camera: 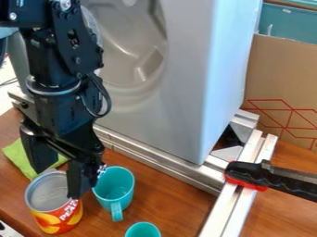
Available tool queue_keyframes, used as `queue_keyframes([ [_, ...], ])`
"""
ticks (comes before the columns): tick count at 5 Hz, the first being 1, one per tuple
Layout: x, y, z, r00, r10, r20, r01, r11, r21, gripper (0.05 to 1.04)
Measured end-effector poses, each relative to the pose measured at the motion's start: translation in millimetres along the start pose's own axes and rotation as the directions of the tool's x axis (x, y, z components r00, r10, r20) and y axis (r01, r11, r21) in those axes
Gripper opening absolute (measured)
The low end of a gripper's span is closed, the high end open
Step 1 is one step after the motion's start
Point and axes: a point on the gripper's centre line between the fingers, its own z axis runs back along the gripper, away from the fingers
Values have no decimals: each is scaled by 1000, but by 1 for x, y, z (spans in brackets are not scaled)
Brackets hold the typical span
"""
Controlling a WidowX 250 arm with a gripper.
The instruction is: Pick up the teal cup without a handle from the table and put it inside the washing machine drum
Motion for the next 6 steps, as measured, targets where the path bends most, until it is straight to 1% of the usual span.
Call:
queue_keyframes([
  [1,-1,-1,-3,1000,5,-9,-5,1000,0,1001],
  [2,16,-20,-16,999,-28,16,27,997,65,1001],
  [3,26,-38,-29,997,9,77,-14,998,64,1001],
  [4,30,-48,-50,997,28,65,-31,998,50,1001],
  [5,29,-54,-61,997,54,62,-56,998,18,1001],
  [6,20,-54,-73,996,59,64,-60,998,2,1001],
])
